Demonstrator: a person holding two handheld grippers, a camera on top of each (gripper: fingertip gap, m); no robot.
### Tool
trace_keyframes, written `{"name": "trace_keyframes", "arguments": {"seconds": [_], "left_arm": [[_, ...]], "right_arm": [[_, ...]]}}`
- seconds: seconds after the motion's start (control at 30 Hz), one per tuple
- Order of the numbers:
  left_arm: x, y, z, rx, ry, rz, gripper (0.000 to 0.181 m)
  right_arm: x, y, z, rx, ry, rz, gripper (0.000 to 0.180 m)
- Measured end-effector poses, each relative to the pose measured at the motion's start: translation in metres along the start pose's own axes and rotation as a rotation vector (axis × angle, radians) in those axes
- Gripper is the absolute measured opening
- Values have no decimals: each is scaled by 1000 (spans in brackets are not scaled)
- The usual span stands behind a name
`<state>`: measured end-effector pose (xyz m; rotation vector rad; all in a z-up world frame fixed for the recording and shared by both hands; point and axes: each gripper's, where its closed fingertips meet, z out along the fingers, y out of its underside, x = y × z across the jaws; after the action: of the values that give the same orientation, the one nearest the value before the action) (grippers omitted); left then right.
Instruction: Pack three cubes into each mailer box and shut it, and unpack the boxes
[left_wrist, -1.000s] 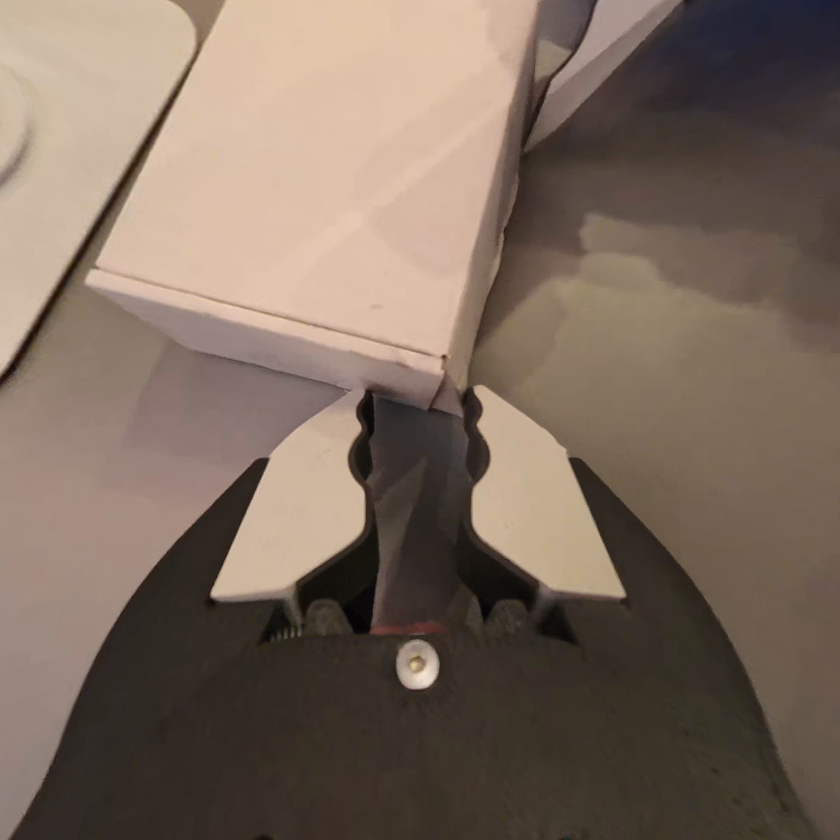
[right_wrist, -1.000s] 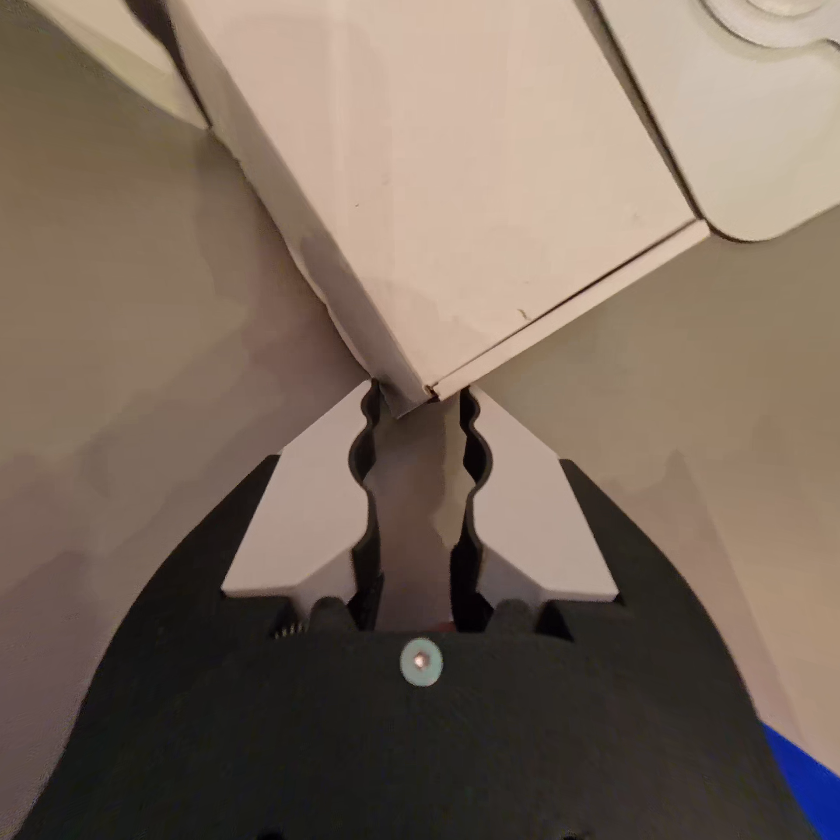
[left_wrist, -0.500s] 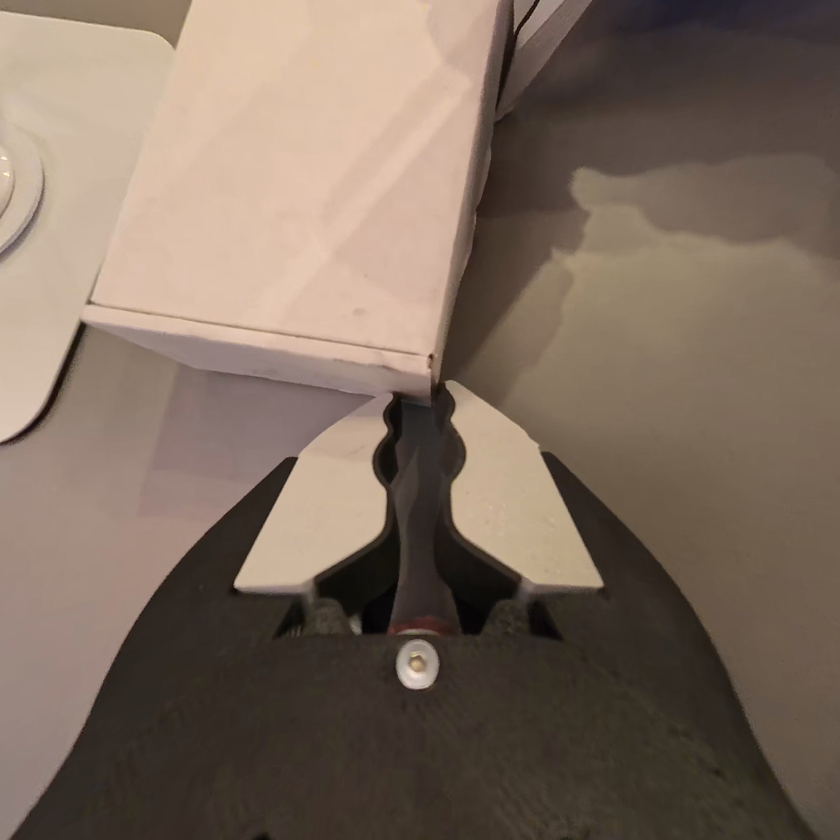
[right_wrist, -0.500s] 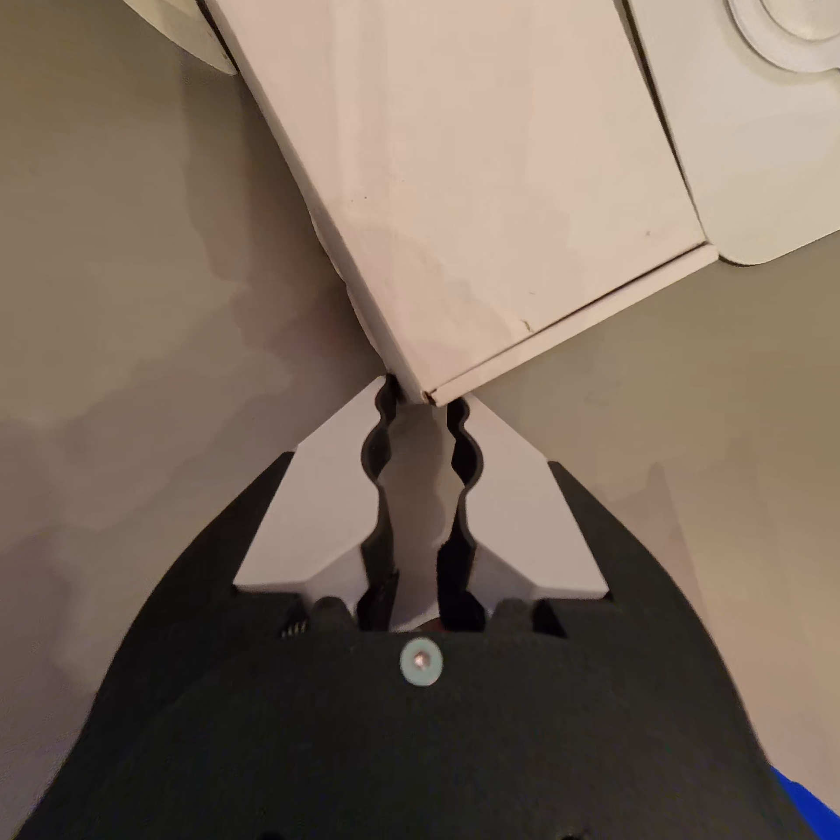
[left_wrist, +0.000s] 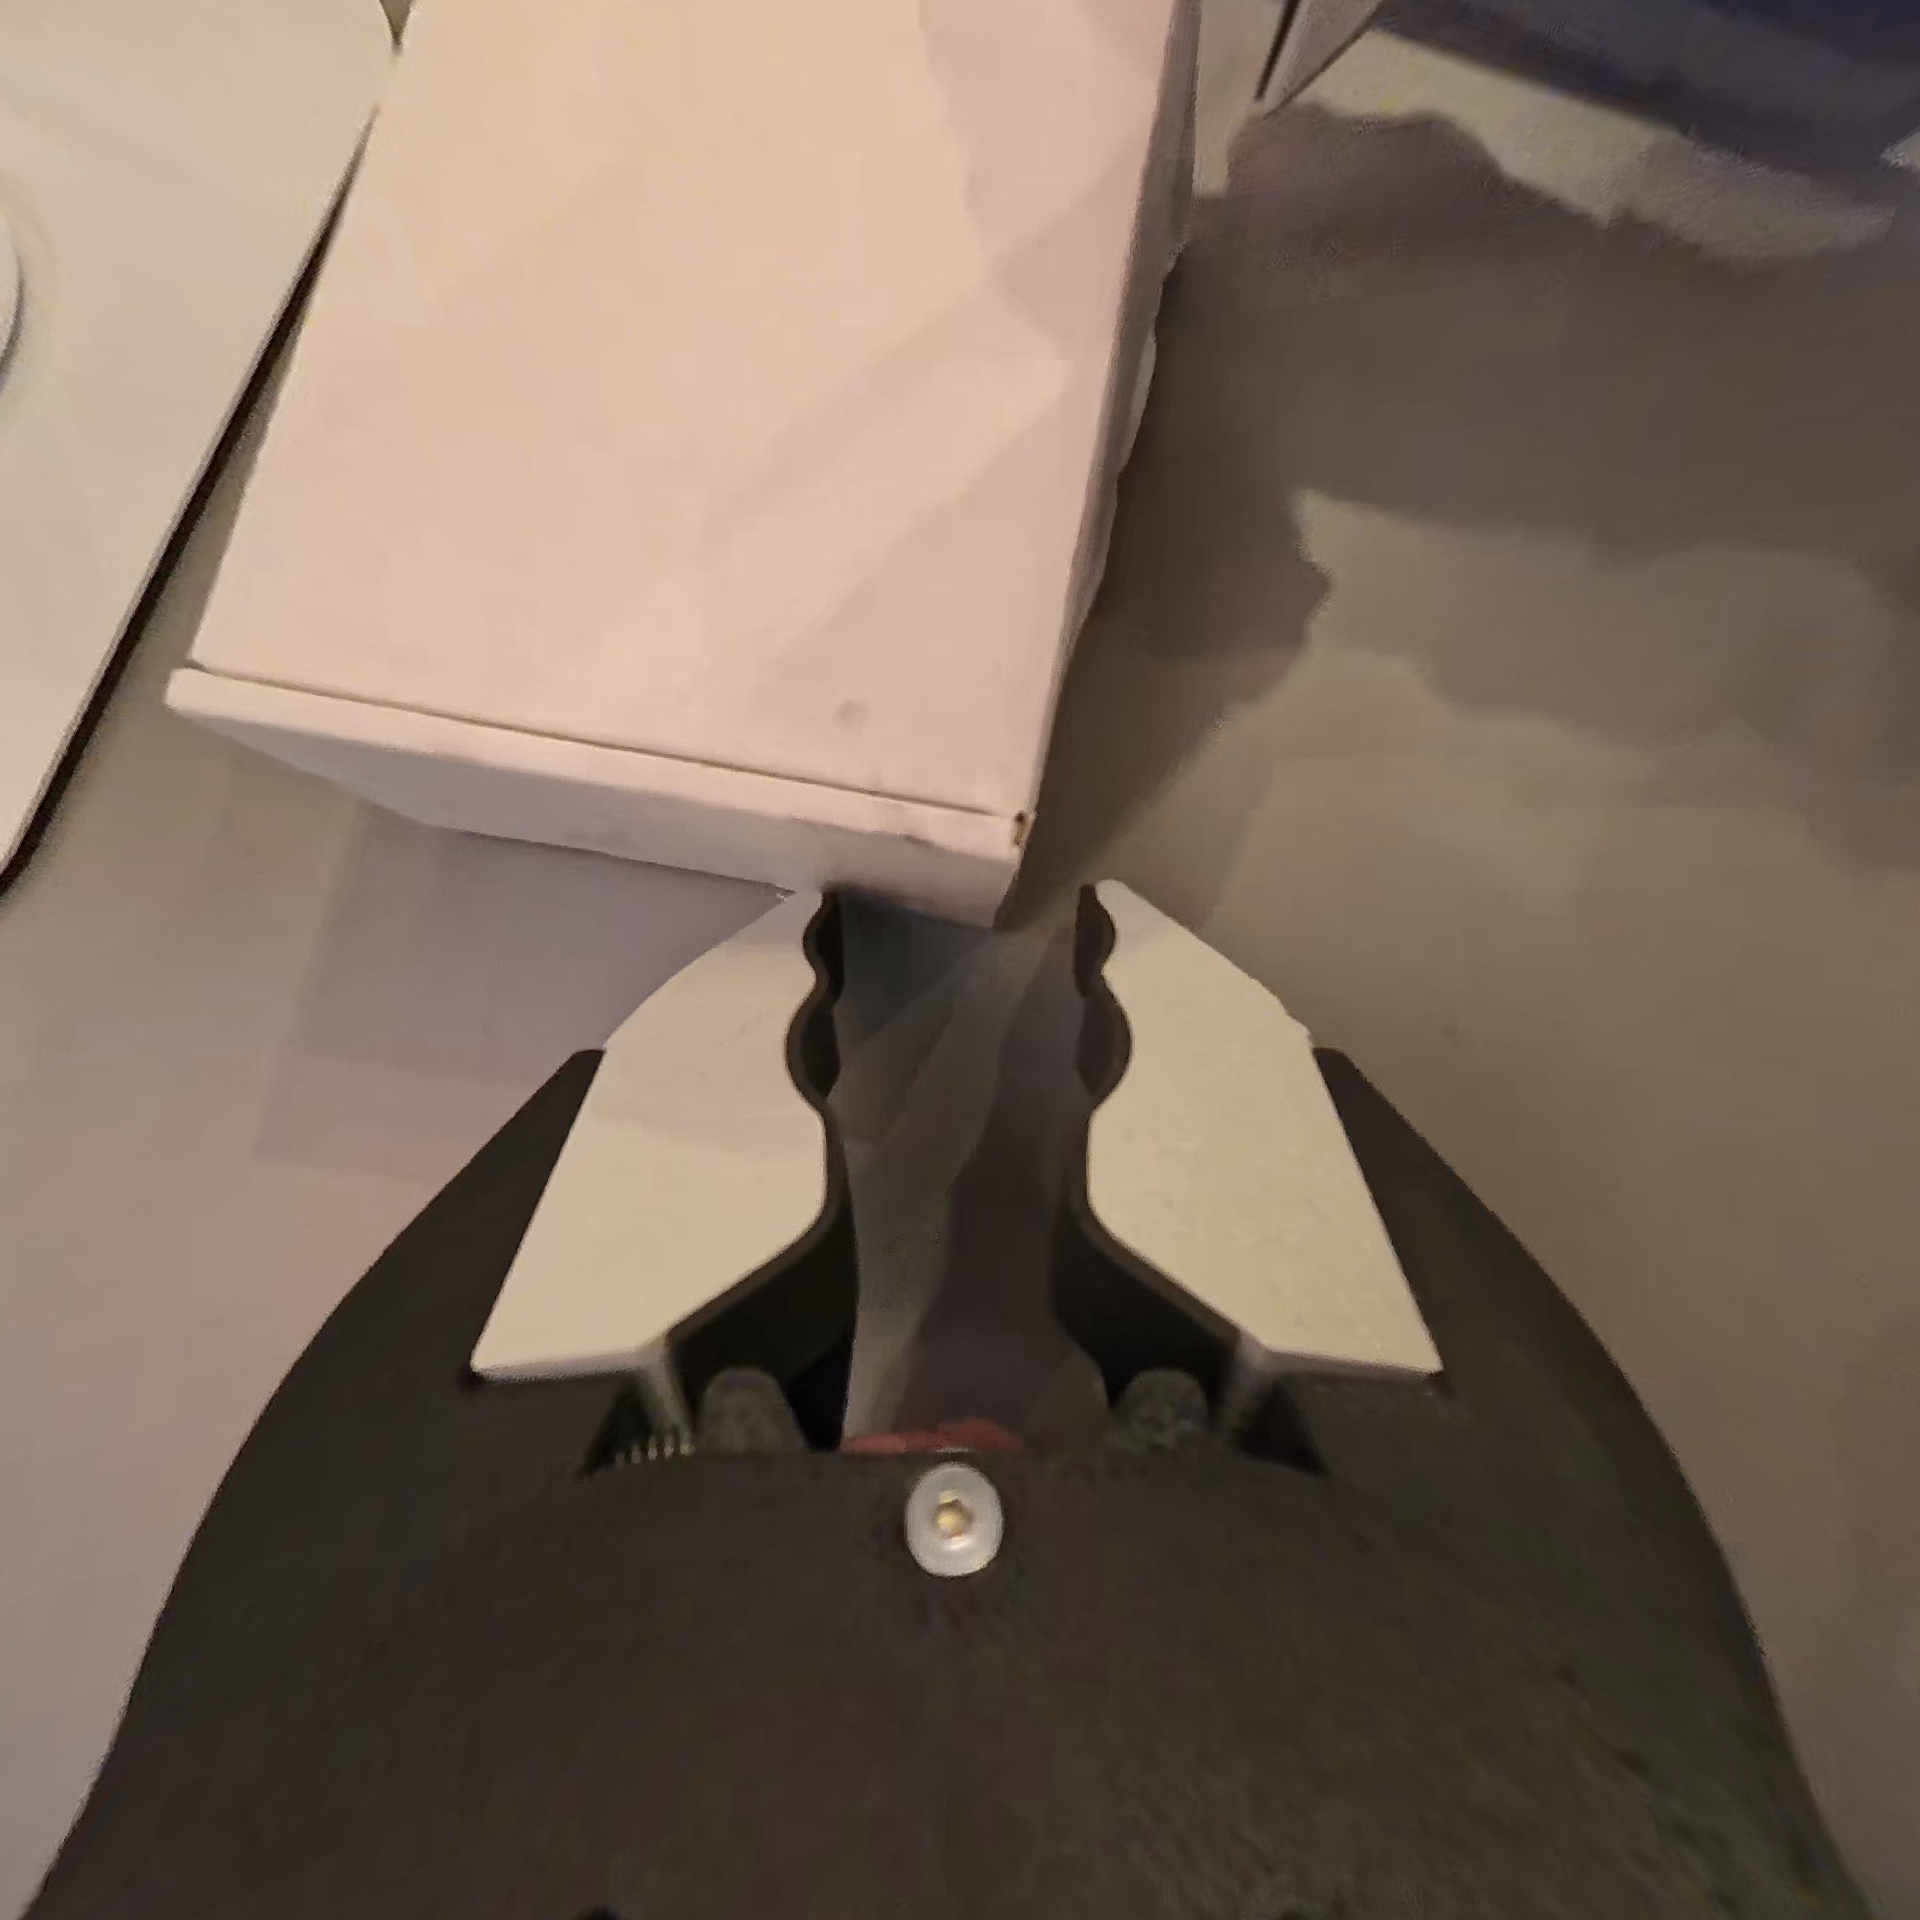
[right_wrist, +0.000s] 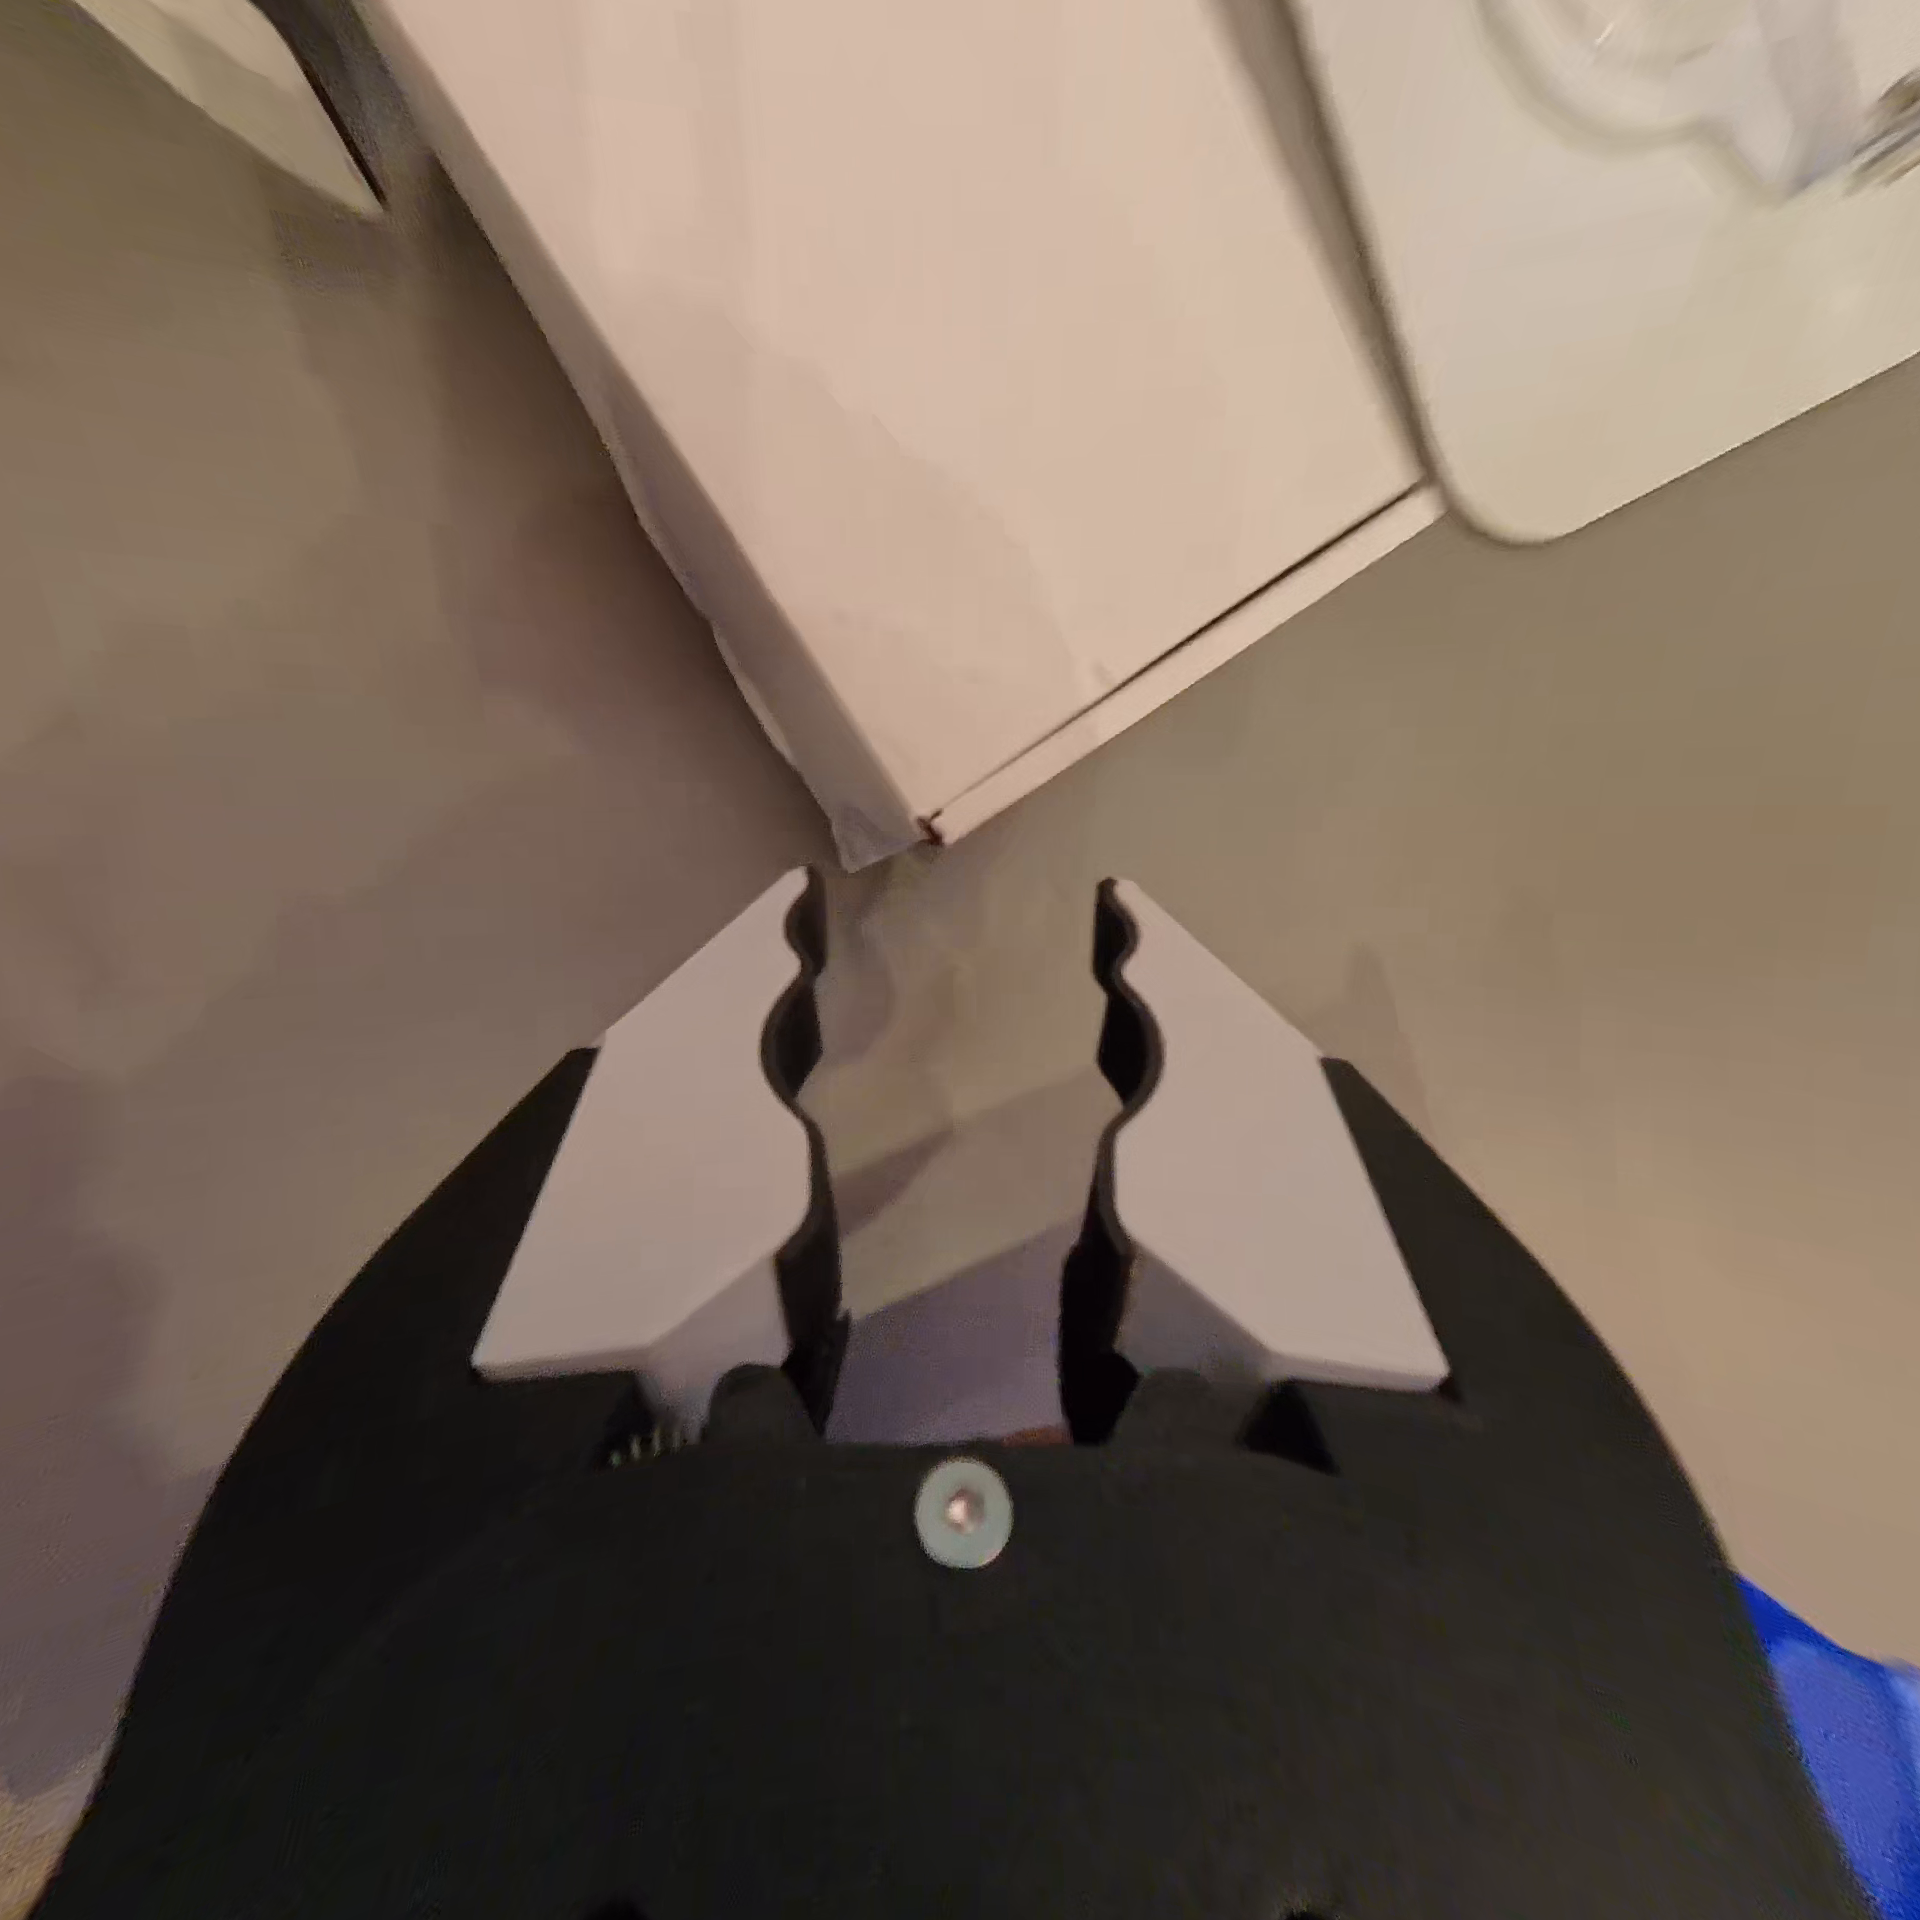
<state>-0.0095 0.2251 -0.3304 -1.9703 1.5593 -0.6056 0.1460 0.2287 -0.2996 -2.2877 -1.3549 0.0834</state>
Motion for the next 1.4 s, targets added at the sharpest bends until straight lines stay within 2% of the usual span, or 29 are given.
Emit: {"name": "trace_keyframes", "arguments": {"seconds": [0.1, 0.17, 0.27, 0.33, 0.43, 0.5, 0.7, 0.83, 0.97, 1.07, 1.2, 1.3, 1.4], "left_arm": [[1, -3, 0, 15, 1, -18, 45], [1, -4, 2, 13, -10, -16, 45], [-1, -5, 2, 18, -22, -29, 43], [-1, -6, 1, 26, -19, -44, 42], [0, -3, 0, 30, -20, -51, 41], [0, -2, 0, 36, -22, -59, 42], [1, -4, -6, 78, -13, -86, 41], [5, -7, -14, 124, -15, -109, 41], [6, -13, -27, 176, -19, -135, 41], [10, -14, -31, 172, -22, -125, 41], [20, -17, -30, 169, -8, -112, 41], [28, -18, -24, 156, 7, -101, 41], [38, -18, -20, 138, 27, -91, 41]], "right_arm": [[9, -31, -24, 71, 37, -111, 83], [6, -55, -26, 85, 13, -221, 101], [4, -70, 0, -41, -43, -361, 132], [1, -71, 25, -132, -92, -430, 141], [-4, -64, 55, -253, -149, -491, 140], [2, -65, 61, -287, -129, -502, 131], [0, -65, 52, -220, -185, -438, 128], [8, -63, 20, -154, -161, -404, 128], [27, -60, -52, -42, -99, -344, 127], [47, -32, -126, -23, 3, -312, 128], [68, 55, -203, -122, 121, -261, 128], [60, 128, -223, -257, 117, -221, 128], [40, 182, -211, -345, 56, -209, 128]]}}
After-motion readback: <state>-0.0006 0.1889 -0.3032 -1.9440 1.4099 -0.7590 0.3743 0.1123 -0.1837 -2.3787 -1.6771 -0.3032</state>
